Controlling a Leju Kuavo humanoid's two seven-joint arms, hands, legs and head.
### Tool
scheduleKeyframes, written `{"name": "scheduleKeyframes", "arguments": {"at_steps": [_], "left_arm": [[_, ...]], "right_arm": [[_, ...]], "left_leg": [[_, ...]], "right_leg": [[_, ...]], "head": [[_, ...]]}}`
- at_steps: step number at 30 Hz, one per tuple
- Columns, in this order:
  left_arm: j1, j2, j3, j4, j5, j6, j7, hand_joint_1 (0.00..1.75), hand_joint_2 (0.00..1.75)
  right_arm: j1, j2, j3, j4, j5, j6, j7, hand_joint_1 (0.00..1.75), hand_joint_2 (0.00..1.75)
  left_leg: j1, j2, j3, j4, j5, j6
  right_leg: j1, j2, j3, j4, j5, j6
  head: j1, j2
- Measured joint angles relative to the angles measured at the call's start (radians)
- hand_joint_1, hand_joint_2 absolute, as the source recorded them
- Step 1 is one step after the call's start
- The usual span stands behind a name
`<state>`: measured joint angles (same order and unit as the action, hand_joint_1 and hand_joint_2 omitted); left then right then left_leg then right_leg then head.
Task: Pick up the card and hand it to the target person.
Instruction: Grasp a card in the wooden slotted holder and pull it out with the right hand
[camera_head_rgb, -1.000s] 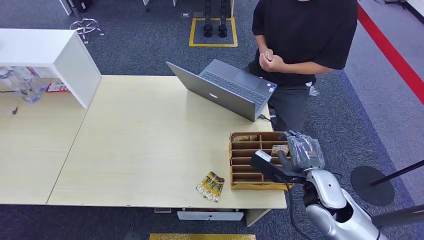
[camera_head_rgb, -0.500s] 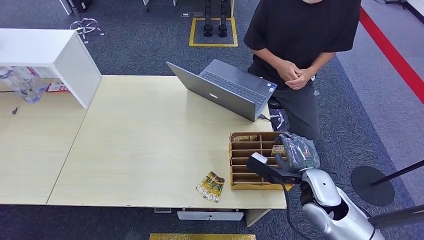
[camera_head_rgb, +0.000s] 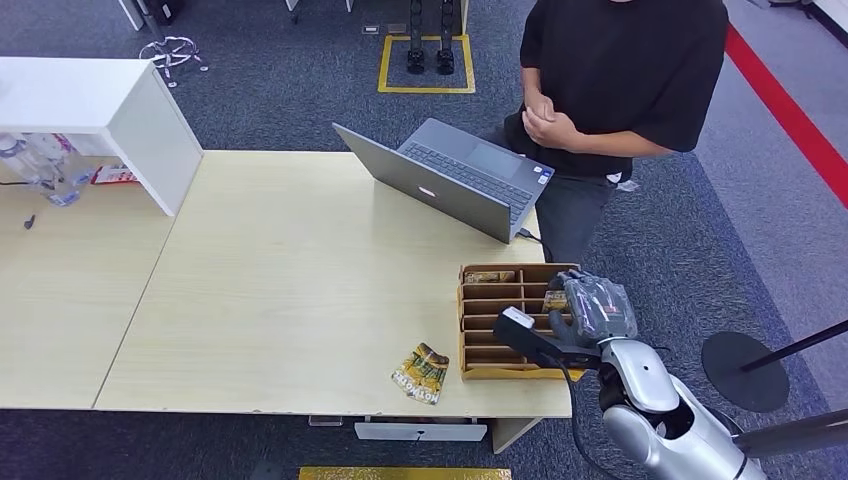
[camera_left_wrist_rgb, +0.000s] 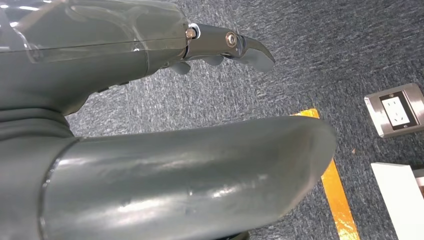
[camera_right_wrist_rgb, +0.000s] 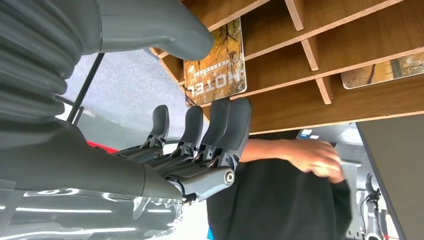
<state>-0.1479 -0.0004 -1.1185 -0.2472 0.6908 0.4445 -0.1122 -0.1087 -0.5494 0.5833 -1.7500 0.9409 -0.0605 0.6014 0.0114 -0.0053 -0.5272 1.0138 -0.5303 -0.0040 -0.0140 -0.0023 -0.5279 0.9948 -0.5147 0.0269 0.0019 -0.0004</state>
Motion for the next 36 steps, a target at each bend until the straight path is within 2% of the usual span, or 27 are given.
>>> {"name": "scheduleKeyframes", "arguments": {"at_steps": [14, 27, 36], "left_arm": [[0.000, 0.000, 0.000, 0.000, -0.007, 0.000, 0.001, 0.00, 0.00], [0.000, 0.000, 0.000, 0.000, -0.010, 0.000, 0.004, 0.00, 0.00], [0.000, 0.000, 0.000, 0.000, -0.013, 0.000, 0.013, 0.00, 0.00]], "right_arm": [[0.000, 0.007, -0.005, 0.038, -0.026, -0.059, 0.007, 0.82, 1.75], [0.002, 0.007, -0.019, 0.053, -0.004, -0.060, 0.021, 0.97, 1.75], [0.003, 0.007, -0.019, 0.059, 0.007, -0.055, 0.025, 0.95, 1.75]], "left_leg": [[0.000, 0.000, 0.000, 0.000, 0.000, 0.000], [0.000, 0.000, 0.000, 0.000, 0.000, 0.000], [0.000, 0.000, 0.000, 0.000, 0.000, 0.000]], "right_leg": [[0.000, 0.000, 0.000, 0.000, 0.000, 0.000], [0.000, 0.000, 0.000, 0.000, 0.000, 0.000], [0.000, 0.000, 0.000, 0.000, 0.000, 0.000]], "head": [[0.000, 0.000], [0.000, 0.000], [0.000, 0.000]]}}
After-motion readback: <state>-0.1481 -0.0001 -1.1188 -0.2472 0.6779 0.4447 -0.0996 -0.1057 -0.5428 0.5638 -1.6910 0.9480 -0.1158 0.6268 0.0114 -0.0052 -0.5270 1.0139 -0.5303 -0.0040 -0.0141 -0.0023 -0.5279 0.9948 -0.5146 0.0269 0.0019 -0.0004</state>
